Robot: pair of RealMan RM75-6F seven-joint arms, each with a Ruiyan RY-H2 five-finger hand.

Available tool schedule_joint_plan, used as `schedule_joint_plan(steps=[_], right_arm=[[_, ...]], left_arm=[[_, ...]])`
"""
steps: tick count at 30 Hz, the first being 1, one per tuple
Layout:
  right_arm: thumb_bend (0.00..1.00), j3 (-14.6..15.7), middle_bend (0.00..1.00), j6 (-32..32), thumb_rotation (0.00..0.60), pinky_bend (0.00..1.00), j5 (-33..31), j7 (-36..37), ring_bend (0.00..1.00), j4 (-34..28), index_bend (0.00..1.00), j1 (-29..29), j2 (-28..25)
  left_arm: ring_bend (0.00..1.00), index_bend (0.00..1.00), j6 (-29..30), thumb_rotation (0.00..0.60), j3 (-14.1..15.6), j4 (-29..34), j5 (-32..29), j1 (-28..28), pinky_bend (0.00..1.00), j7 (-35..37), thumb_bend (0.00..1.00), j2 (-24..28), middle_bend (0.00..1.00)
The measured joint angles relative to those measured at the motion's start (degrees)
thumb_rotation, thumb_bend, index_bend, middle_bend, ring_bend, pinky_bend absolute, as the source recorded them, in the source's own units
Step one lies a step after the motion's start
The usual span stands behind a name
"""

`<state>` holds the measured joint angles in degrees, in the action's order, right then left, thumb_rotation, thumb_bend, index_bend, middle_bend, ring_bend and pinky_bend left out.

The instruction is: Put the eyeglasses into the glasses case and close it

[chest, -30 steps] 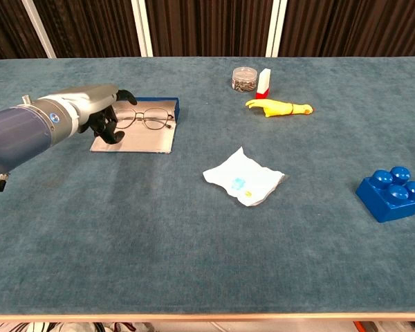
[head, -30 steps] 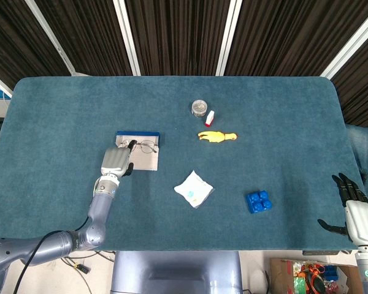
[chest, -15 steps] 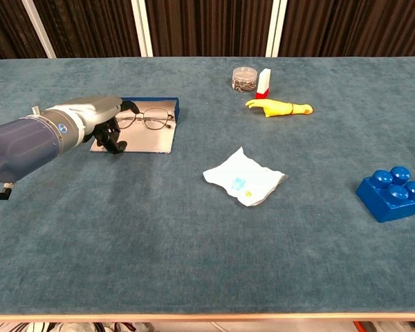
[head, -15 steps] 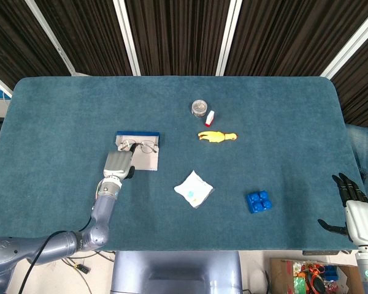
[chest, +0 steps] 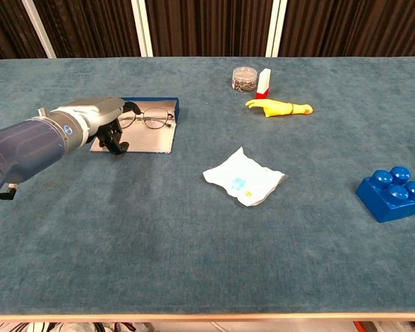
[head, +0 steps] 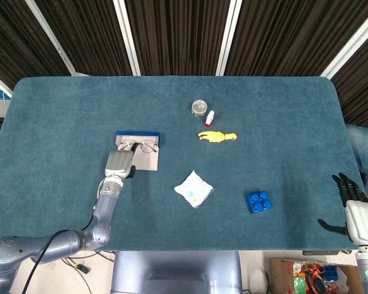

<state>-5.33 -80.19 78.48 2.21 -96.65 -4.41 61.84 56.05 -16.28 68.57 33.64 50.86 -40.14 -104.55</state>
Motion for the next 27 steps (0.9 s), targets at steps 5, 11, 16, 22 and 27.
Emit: schedule_joint_plan(steps=[5,11,16,22,27], right_arm=[[0.12,0.0,0.0,0.0,0.6,0.19,-0.1,0.1,0.08,0.0,0.01,0.0,0.0],[0.12,-0.1,0.0,0.0,0.6,0.19,-0.1,0.2,0.08,0.0,0.01,0.0,0.0],[0.12,-0.1,0.0,0.2,0.6,0.19,-0.2,0.3,0.08,-0.1,0.01,0.0,-0.1],[0.12,-0.1,0.0,0.4,0.6,0.19,-0.5,0.3,0.08,-0.4,0.01,0.0,-0.3],[0.12,-0.1,0.0,0.4,0.6,0.19,-0.5,0.4,0.08,-0.4,0.01,0.0,-0.3]], left_arm=[[0.66,0.09,-0.2,0.6,0.2,-0.7,-0.2,0.2,0.78,-0.1,0.46,-0.4,0.76],[0.66,0.09,0.2,0.6,0.1,-1.3,0.1,0.4,0.78,0.1,0.46,-0.9,0.76],[0.66,0.09,0.1,0.6,-0.4,-1.8,-0.2,0.8,0.78,-0.1,0.46,-1.3,0.76],[0.66,0.09,-0.1,0.6,-0.7,-2.3,-1.2,1.6,0.78,-1.4,0.46,-1.6,0.76],[0.66,0.08,0.1,0.6,-1.0,-3.3,-1.7,2.0,0.78,-1.8,0.46,-2.2,0.76]])
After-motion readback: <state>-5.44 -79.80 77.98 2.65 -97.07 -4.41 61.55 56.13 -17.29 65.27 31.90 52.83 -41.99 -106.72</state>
